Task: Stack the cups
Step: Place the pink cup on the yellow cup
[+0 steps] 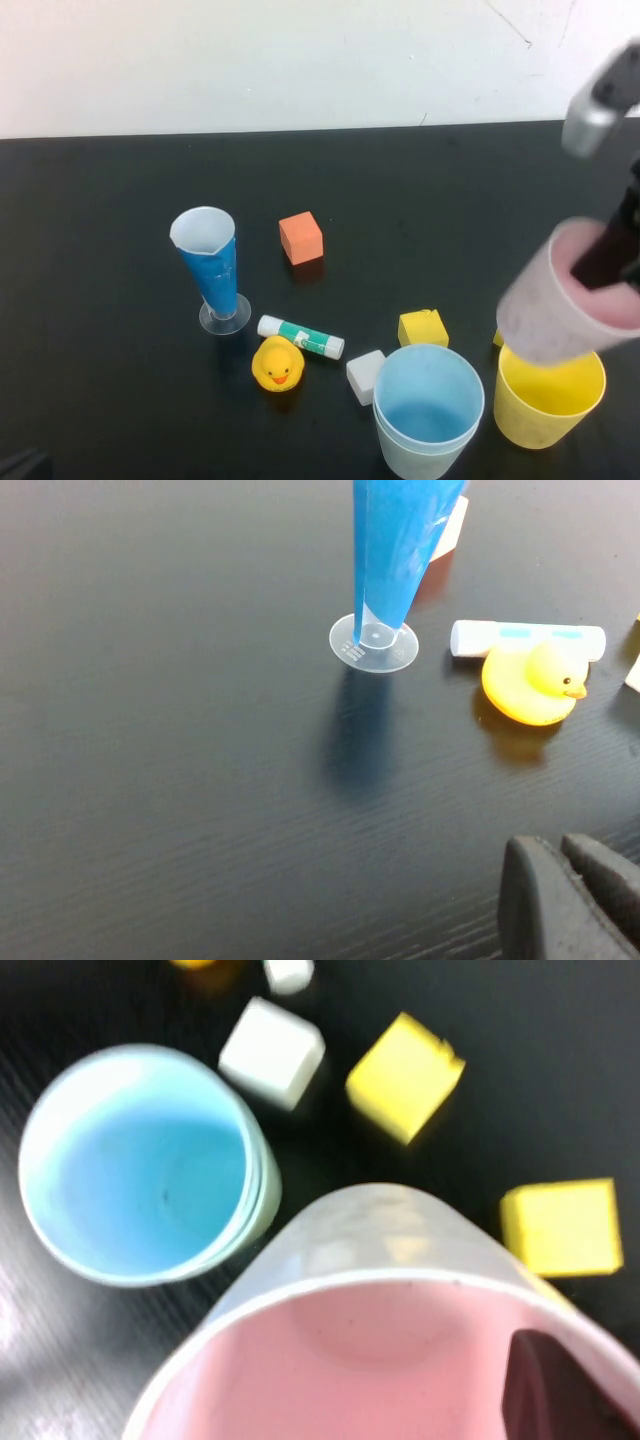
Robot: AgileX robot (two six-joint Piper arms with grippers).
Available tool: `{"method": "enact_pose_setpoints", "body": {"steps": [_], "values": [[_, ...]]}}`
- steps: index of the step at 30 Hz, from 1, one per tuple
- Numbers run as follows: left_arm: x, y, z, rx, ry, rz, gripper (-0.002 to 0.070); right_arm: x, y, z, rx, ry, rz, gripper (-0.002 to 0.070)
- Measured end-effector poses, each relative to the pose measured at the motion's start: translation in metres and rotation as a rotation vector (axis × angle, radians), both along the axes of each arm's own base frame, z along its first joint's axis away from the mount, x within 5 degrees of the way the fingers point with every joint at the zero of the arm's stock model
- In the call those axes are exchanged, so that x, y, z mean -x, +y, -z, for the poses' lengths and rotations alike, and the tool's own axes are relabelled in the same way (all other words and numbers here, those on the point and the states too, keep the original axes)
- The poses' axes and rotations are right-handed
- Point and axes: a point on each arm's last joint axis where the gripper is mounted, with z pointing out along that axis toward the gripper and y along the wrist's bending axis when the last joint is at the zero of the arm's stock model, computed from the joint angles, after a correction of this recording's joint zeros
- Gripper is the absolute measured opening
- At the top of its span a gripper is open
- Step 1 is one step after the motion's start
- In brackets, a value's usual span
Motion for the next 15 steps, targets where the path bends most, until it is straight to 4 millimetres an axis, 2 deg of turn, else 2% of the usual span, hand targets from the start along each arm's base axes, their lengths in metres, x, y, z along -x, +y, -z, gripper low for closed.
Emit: {"method": "enact_pose_setpoints", "body": {"steps": [4,15], "values": [[0.0,0.0,0.0,0.0,0.0,0.0,0.0001,0.002,-0.001,0.014,0.018,0.044,-0.004,0.0017],[0.0,0.0,0.0,0.001,-0.001,0.001,0.0001,0.001,-0.005,0.017,0.071,0.018,-0.037,0.0022]]}}
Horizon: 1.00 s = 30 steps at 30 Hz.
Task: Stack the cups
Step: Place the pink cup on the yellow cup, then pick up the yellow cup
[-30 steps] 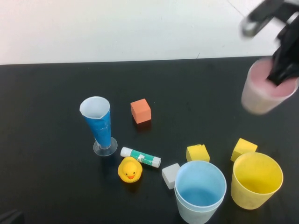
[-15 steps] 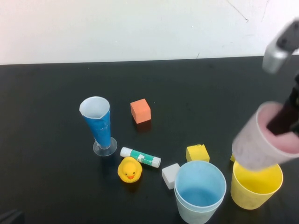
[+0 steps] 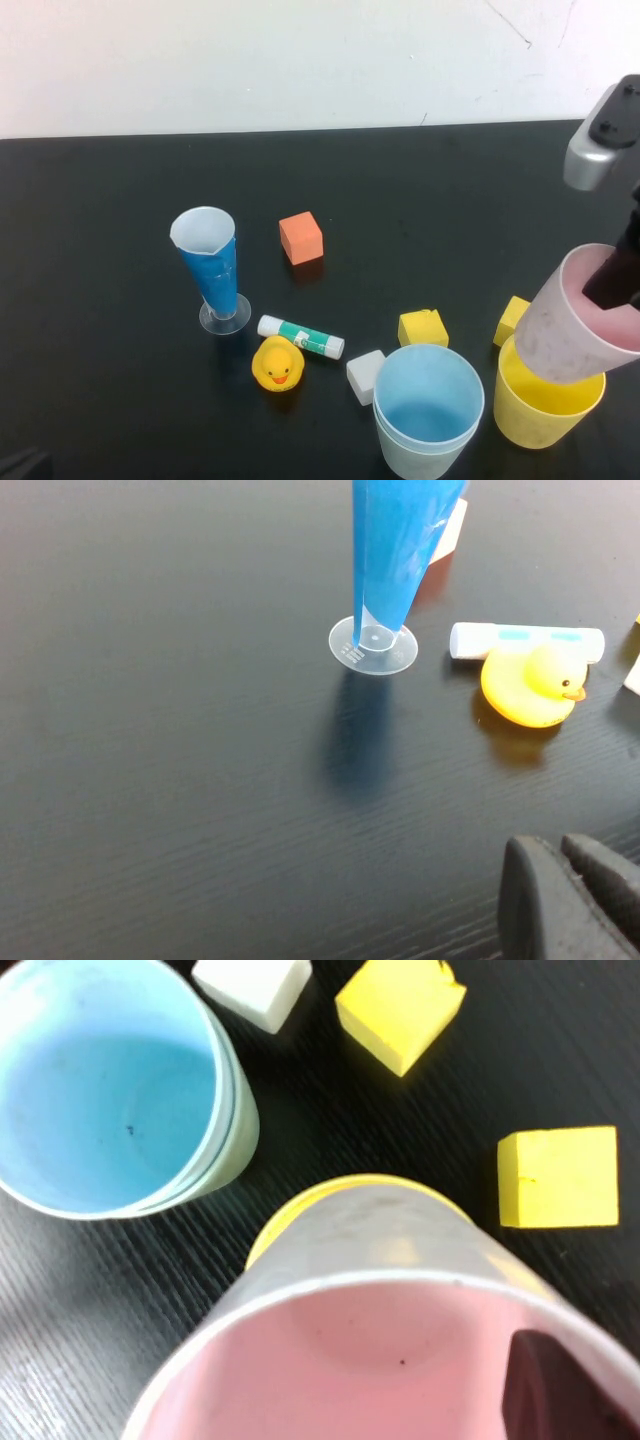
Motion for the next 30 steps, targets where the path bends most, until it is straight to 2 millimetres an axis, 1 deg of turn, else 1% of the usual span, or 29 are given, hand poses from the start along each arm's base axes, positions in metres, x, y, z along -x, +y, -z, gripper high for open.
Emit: {"method": "enact_pose_setpoints", "body": {"steps": [3,5,12,15,22,26,28,30], "values": [[0.0,0.0,0.0,0.001,-0.002,0.001,0.0001,0.0,0.0,0.0,0.002,-0.005,-0.013,0.0039],[0.0,0.0,0.0,0.001,-0.002,0.001,0.0001,0.0,0.0,0.001,0.003,-0.004,-0.015,0.0065],[0.0,0.0,0.0,0.001,-0.002,0.001,0.0001,-0.008,0.002,0.01,0.015,0.024,-0.026,0.023],[0.0,0.0,0.0,0.001,-0.002,0.001,0.0001,-0.014,0.005,0.018,0.022,0.049,-0.033,0.0264],[0.0,0.0,0.0,-0.002,-0.004,0.0,0.0001,-0.032,0.014,0.047,0.007,0.149,-0.039,0.0274],[0.0,0.0,0.0,-0.004,-0.005,-0.001,0.0001,-0.037,0.024,0.074,0.031,0.231,-0.059,0.0271],[0.0,0.0,0.0,-0.004,-0.005,-0.001,0.0001,-0.036,0.03,0.085,0.05,0.261,-0.08,0.0233],[0.0,0.0,0.0,-0.005,-0.006,-0.001,0.0001,-0.035,0.034,0.087,0.056,0.262,-0.101,0.0154]]}}
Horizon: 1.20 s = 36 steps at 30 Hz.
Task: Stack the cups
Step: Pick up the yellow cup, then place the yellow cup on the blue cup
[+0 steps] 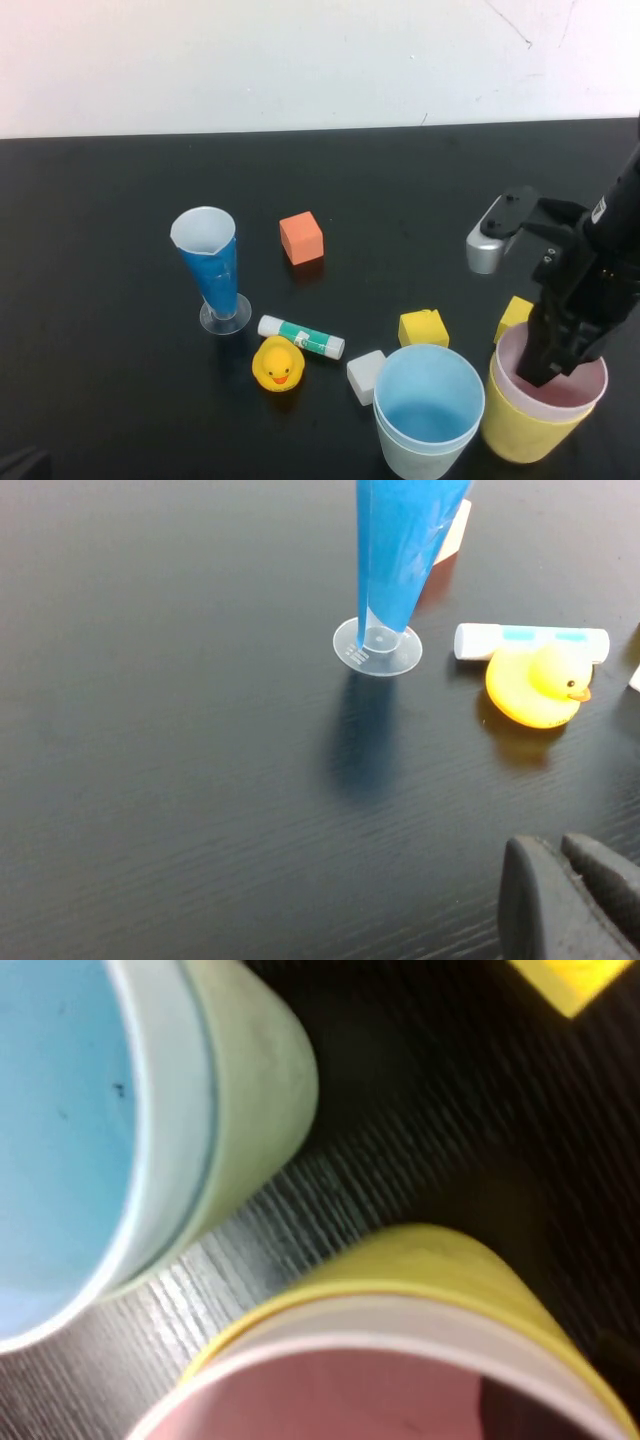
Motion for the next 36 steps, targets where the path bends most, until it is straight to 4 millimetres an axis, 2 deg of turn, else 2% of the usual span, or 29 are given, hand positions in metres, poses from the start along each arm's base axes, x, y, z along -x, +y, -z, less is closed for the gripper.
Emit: {"method": "enact_pose_setpoints", "body": {"steps": [3,5,11,14,21,30,36], "values": [[0.0,0.0,0.0,0.0,0.0,0.0,0.0001,0.002,-0.002,-0.006,0.013,-0.024,0.003,0.0056],[0.0,0.0,0.0,0.0,0.0,0.0,0.0001,0.005,-0.006,-0.021,0.034,-0.084,0.018,0.0049],[0.0,0.0,0.0,-0.002,-0.001,0.0,0.0001,0.032,-0.014,-0.095,-0.086,-0.293,0.059,0.0048],[0.0,0.0,0.0,-0.005,-0.003,-0.001,0.0001,0.047,-0.007,-0.11,-0.148,-0.316,0.025,0.0048],[0.0,0.0,-0.001,-0.005,-0.01,0.0,0.0001,0.058,0.027,-0.1,-0.153,-0.269,-0.105,0.0046],[0.0,0.0,-0.001,-0.006,-0.011,-0.001,0.0001,0.045,0.043,-0.078,-0.125,-0.219,-0.123,0.0045],[0.0,0.0,-0.001,-0.006,-0.011,-0.001,0.0001,0.04,0.046,-0.092,-0.147,-0.258,-0.122,0.0044]]}}
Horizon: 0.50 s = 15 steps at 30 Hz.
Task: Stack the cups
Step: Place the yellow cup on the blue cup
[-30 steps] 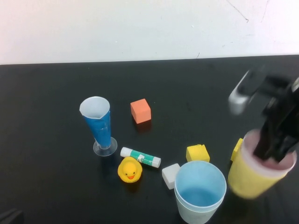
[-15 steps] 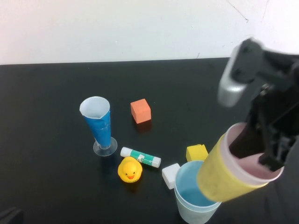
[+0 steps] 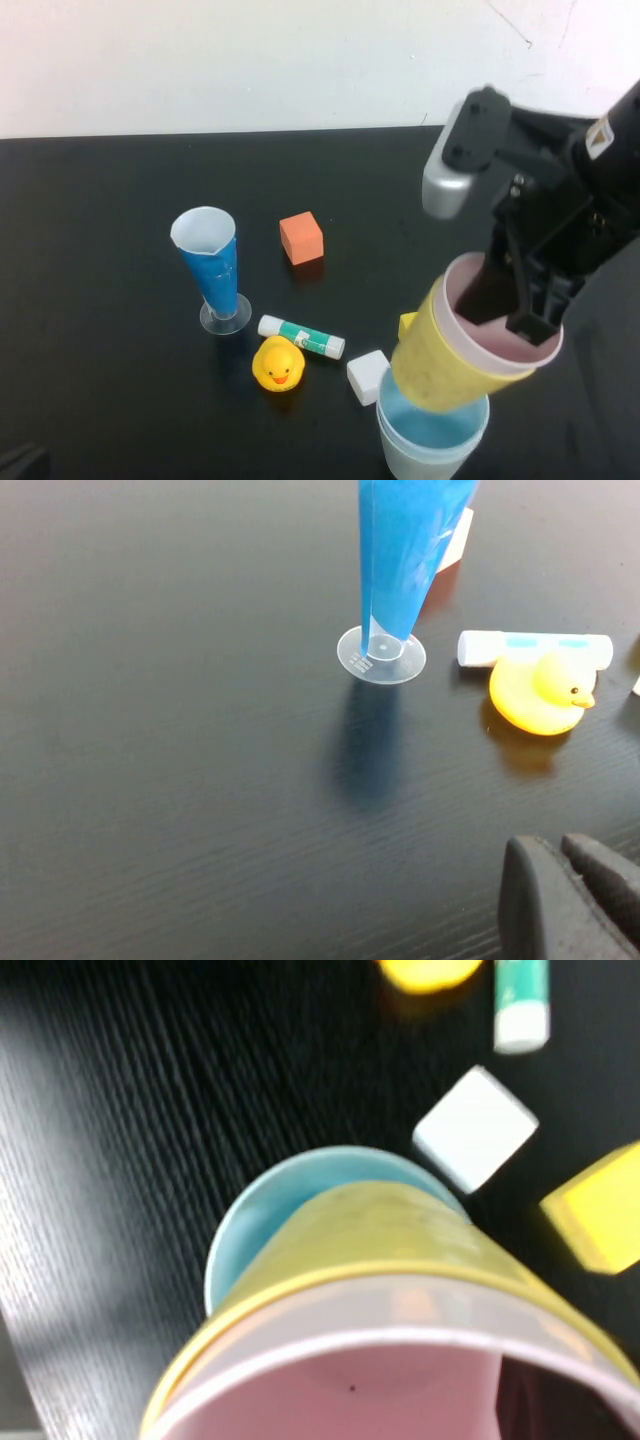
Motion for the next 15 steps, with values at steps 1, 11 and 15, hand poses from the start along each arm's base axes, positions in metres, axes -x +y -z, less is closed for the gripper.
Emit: {"method": "enact_pose_setpoints", "body": {"steps": [1,11,15], "values": [[0.0,0.0,0.0,0.0,0.0,0.0,0.0001,-0.0005,0.0003,-0.0028,-0.005,-0.009,0.0,0.0044],[-0.0001,0.0001,0.0,-0.002,-0.001,0.0,0.0001,0.0001,0.0007,-0.0086,-0.011,-0.014,-0.006,0.0043],[-0.0001,0.0001,0.0,-0.002,-0.001,0.0,0.0001,0.0036,0.0052,-0.0086,-0.01,-0.017,-0.031,0.0043]]}}
